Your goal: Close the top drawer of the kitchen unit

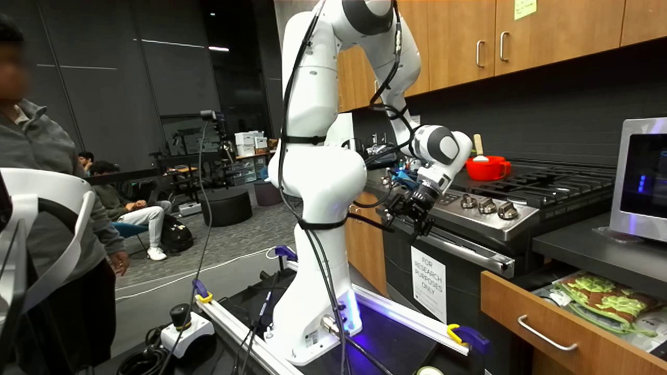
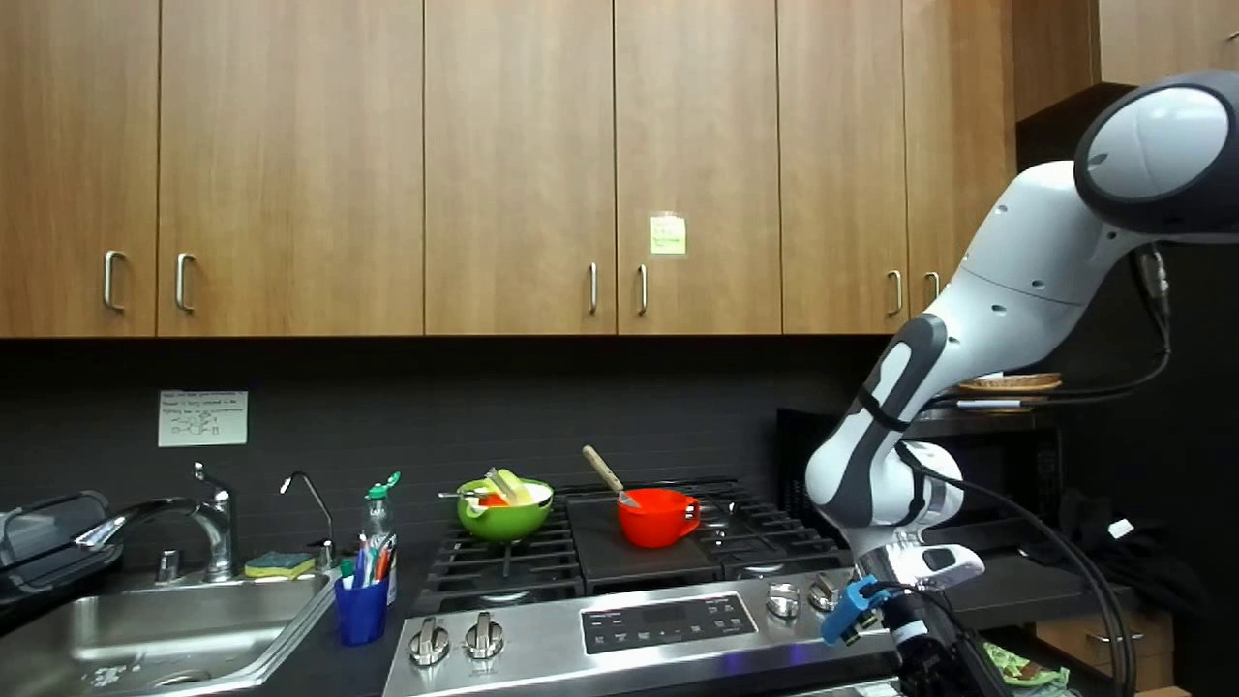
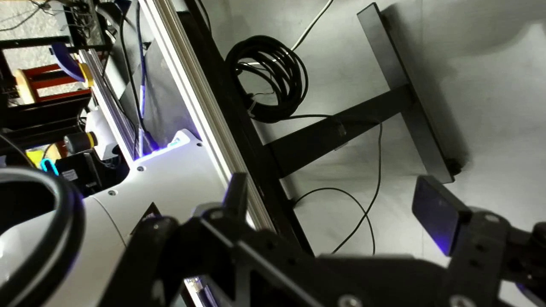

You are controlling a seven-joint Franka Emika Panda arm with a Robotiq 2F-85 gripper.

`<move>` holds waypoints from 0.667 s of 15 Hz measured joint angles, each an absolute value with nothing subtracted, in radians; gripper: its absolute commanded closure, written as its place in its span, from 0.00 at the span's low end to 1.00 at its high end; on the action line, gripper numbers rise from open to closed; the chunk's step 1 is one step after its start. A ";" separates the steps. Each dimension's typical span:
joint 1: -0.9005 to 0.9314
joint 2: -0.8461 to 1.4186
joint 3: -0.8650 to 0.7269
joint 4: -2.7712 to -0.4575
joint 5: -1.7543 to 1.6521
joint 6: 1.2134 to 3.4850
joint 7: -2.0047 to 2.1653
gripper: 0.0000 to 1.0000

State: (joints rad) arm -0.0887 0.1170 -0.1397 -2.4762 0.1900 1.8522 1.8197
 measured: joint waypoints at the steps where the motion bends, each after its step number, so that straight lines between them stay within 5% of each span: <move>1: -0.096 0.127 -0.151 -2.481 0.180 1.848 1.830 0.00; 10: -0.193 0.192 -0.277 -2.494 0.157 1.856 1.849 0.00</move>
